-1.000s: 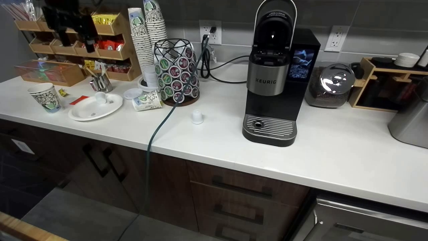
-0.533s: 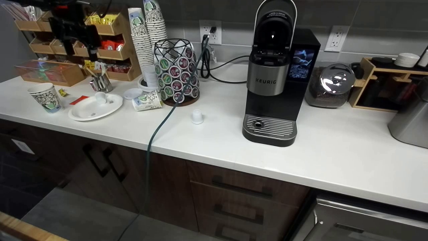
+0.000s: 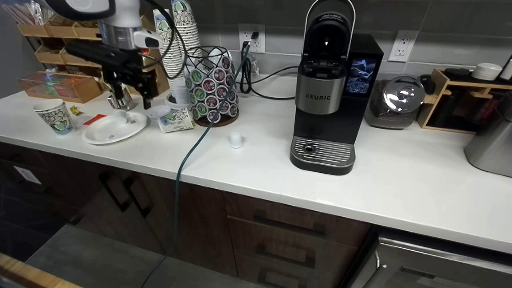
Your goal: Pick up the coffee cup on the right and put it on the white plate.
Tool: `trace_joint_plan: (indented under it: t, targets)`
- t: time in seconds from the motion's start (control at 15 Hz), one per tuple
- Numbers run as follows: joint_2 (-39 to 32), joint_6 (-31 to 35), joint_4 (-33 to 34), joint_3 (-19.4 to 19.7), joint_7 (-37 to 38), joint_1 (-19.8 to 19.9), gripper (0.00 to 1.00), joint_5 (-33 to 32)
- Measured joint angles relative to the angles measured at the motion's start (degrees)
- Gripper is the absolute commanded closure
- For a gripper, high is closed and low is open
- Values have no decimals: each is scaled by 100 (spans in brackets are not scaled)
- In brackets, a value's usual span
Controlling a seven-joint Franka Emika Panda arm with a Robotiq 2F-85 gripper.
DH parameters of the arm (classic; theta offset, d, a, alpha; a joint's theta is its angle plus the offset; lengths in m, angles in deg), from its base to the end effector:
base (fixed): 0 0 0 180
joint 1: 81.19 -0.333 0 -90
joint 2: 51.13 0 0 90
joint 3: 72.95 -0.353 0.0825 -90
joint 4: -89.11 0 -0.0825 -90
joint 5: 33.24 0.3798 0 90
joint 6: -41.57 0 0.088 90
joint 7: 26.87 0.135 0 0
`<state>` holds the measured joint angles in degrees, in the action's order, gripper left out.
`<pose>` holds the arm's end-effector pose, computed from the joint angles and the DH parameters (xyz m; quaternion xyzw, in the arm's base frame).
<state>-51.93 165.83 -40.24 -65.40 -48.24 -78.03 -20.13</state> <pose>0.4995 -0.0801 0.3609 -0.9944 -0.0234 0.0241 0.1006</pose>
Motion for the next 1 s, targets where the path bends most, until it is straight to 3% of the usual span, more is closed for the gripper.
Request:
trace_joint_plan:
  t: [0.33,1.0]
  targets:
    - [-1167,8,450,51,-170,354,0,106]
    - [-1267,-78,631,-6,-107,394,0,113]
